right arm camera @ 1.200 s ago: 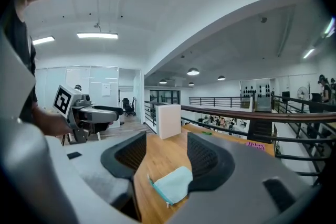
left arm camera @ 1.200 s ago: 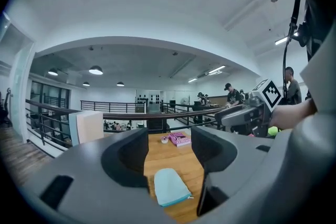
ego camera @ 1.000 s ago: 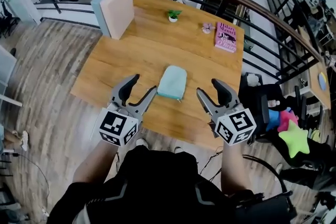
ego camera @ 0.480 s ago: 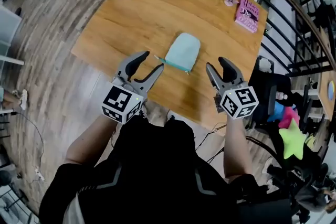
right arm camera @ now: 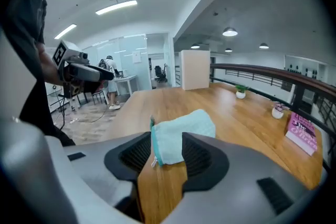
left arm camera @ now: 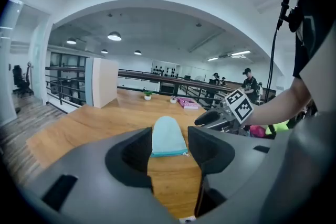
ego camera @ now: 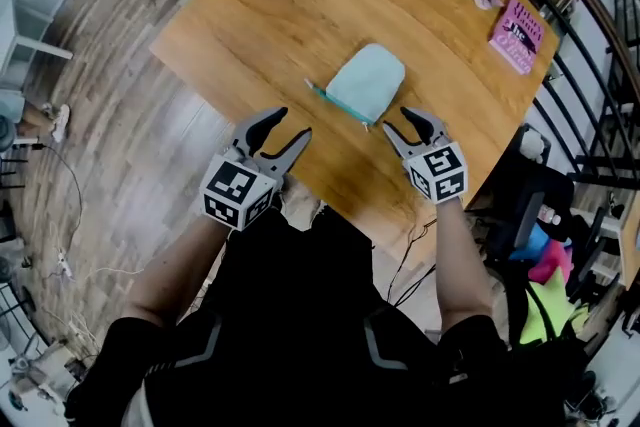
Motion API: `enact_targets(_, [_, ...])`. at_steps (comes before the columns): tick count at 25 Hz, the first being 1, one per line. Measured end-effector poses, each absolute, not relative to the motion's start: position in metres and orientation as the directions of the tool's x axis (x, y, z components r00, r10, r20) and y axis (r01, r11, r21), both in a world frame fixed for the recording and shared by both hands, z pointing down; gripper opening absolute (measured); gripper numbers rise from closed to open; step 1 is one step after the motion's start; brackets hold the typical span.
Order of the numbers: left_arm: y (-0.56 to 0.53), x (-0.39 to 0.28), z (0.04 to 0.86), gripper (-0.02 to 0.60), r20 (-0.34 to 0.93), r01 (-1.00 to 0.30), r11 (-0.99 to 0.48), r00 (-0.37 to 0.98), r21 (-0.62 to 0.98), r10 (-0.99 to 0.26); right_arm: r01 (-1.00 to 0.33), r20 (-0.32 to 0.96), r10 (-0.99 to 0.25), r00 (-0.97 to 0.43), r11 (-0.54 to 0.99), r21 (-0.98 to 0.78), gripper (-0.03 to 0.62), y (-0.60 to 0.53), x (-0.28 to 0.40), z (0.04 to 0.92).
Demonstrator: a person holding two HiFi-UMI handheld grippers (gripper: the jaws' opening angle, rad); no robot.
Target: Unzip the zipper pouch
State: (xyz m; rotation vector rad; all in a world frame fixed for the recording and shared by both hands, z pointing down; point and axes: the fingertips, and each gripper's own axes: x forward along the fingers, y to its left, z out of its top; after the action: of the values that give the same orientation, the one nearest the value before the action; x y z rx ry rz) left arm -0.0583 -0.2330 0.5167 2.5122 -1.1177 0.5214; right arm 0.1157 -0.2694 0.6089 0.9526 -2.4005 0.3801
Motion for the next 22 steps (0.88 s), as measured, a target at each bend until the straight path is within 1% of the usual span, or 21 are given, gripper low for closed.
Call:
enact_targets(5, [-0.212,-0.067,0.533,0.232,0.506,-0.791,-0.591,0.579,0.159,-0.639,-0.574,0.635,-0.419,-0.649,0.817,-0.047,0.182,-0.264,0.104,0.659])
enact_targets(8, [-0.204,-0.072,0.537,0.232,0.523,-0.807,-0.571,0.554,0.149,-0.647,-0.509,0.662,-0.373,-0.65,0.861,-0.014,0.165,-0.264,0.098,0.679])
enact_targets(11, [-0.198,-0.077,0.542,0.232,0.534,-0.819,-0.555,0.536,0.143,-0.654,-0.444,0.701,-0.325,-0.635,0.896,0.012,0.161,-0.258,0.093,0.697])
enact_targets(14, [-0.198,-0.082,0.547,0.232,0.541,-0.83,-0.54,0.521,0.141,-0.66,-0.411,0.713,-0.305,-0.632,0.911,0.025,0.155,-0.259,0.088,0.706])
enact_targets(18, [-0.199,-0.086,0.548,0.232,0.539,-0.84,-0.524,0.51,0.142,-0.67,-0.355,0.737,-0.278,-0.616,0.933,0.055,0.105,-0.26,0.087,0.716])
enact_targets(22, [-0.196,-0.087,0.547,0.232,0.535,-0.838,-0.526,0.514,0.147,-0.671,-0.363,0.736,-0.273,-0.62,0.931,0.04,0.083,-0.259,0.085,0.719])
